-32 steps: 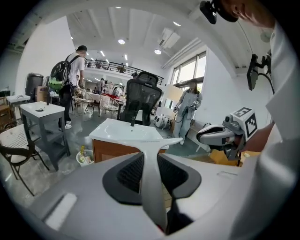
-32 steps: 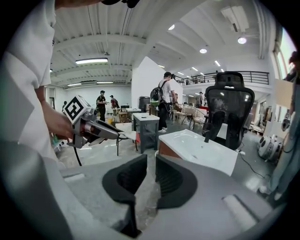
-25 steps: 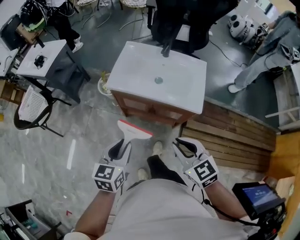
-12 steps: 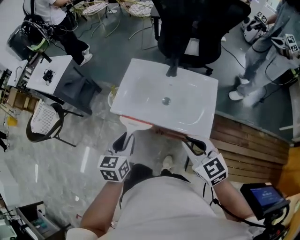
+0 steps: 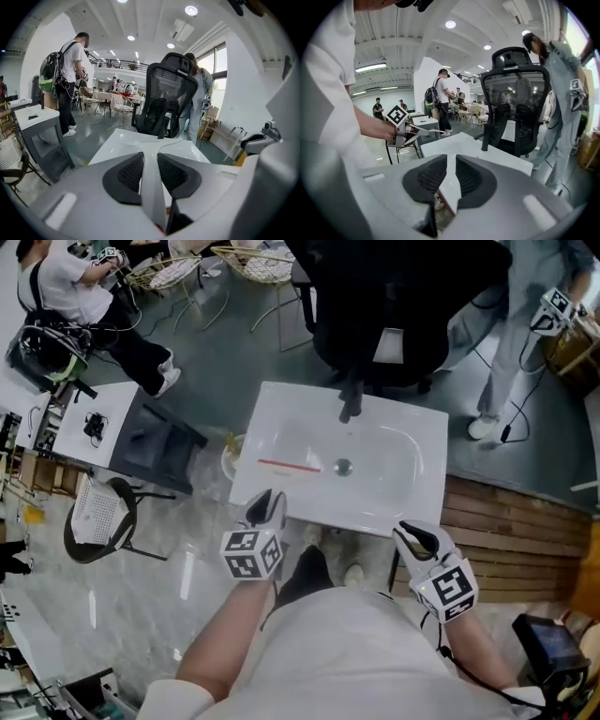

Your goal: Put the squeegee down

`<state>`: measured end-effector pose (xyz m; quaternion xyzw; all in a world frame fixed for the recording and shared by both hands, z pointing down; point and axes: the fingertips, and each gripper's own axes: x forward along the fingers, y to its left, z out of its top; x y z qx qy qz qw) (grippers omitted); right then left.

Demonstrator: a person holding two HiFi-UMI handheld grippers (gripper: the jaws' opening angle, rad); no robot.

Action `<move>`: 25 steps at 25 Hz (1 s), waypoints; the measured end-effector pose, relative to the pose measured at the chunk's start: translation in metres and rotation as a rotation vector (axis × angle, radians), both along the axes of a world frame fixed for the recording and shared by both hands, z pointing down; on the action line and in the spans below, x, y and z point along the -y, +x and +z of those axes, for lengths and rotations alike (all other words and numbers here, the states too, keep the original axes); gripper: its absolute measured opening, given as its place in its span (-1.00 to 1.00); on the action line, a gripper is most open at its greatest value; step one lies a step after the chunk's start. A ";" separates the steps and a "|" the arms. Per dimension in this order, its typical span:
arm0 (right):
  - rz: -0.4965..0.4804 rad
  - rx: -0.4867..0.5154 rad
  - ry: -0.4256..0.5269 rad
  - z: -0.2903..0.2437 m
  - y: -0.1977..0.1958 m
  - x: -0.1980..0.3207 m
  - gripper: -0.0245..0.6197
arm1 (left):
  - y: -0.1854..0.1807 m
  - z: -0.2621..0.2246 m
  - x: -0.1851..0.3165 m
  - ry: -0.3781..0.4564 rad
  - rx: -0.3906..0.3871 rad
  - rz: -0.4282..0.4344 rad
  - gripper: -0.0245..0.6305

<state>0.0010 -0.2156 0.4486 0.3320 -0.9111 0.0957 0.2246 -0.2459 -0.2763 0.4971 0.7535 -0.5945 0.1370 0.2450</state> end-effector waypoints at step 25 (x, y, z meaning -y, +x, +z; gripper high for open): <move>0.340 -0.102 -0.089 0.011 -0.049 0.115 -0.78 | -0.093 0.123 0.244 -0.113 0.095 0.055 -0.62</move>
